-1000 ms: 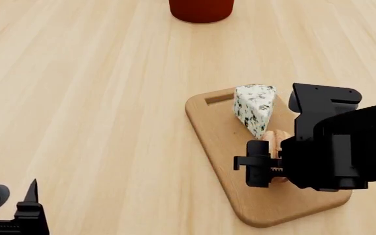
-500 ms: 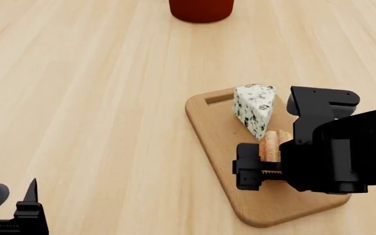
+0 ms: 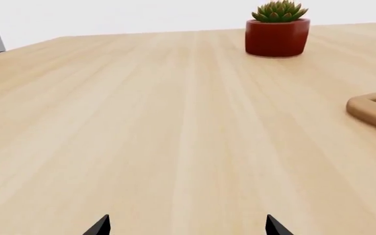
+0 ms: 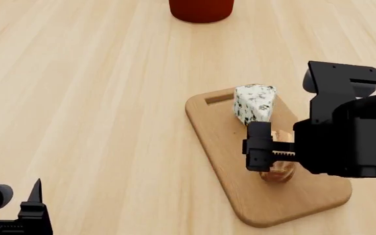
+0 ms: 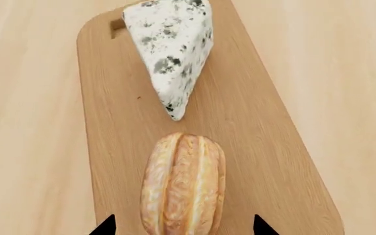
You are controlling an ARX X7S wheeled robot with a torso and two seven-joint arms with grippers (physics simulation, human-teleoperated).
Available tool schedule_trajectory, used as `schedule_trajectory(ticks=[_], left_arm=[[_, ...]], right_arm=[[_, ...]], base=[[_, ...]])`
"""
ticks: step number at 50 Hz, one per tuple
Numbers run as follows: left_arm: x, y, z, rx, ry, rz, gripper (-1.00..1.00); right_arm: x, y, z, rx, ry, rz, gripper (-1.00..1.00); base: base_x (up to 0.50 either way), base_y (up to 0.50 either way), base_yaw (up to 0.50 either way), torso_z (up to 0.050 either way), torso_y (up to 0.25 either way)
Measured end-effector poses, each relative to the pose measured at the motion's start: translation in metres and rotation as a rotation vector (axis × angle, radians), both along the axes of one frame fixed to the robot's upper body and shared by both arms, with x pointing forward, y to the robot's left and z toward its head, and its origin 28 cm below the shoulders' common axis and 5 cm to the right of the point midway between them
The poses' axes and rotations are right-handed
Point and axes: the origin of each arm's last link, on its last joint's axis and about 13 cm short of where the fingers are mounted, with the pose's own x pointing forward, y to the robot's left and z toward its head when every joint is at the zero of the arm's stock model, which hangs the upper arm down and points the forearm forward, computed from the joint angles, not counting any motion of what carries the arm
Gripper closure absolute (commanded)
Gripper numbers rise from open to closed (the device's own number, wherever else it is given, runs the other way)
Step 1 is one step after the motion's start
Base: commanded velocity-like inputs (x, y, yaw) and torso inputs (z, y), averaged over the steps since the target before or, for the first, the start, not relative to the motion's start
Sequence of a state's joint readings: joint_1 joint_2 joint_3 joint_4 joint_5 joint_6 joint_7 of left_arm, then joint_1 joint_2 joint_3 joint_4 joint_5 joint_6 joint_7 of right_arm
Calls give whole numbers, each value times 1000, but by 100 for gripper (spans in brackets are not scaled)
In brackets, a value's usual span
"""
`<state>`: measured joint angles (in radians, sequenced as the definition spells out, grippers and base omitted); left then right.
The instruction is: Place the bread and cheese on the cutting board.
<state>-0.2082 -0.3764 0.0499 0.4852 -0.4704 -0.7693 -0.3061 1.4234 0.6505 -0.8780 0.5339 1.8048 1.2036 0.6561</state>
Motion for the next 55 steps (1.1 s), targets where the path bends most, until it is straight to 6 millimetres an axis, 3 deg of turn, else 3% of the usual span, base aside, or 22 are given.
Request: schedule_trajectory(ticks=[9,18,23,31,38,46,55], left_arm=[[-1,0,2,-2,-2,-1,-100],[-2,0,4,-3,-5,4,-100],[-1,1,5,-4,-8,10,-100],[1,4,7,-6,-16,21,-100],[3,8,12,1,-24,30,-100],[19,16,37,58,-49,2,-100],[45,26,78,104,-64,-58,-100]], right_arm=[[-10,-3,24,22,-52,-1,-100],[-34,-8,31,42,-140,10,-100],[-53,-11,20,63,-207,26,-100],[-86,-15,-13,57,-340,12,-100],[-104,-17,-30,28,-468,-3,-100],[-119,-25,-21,-15,-627,-19,-100],[-132,-35,0,-66,-742,-12,-100]], base=[[0,0,0,0,0],[0,0,0,0,0],[0,0,0,0,0],[0,0,0,0,0],[0,0,0,0,0],[0,0,0,0,0],[0,0,0,0,0]])
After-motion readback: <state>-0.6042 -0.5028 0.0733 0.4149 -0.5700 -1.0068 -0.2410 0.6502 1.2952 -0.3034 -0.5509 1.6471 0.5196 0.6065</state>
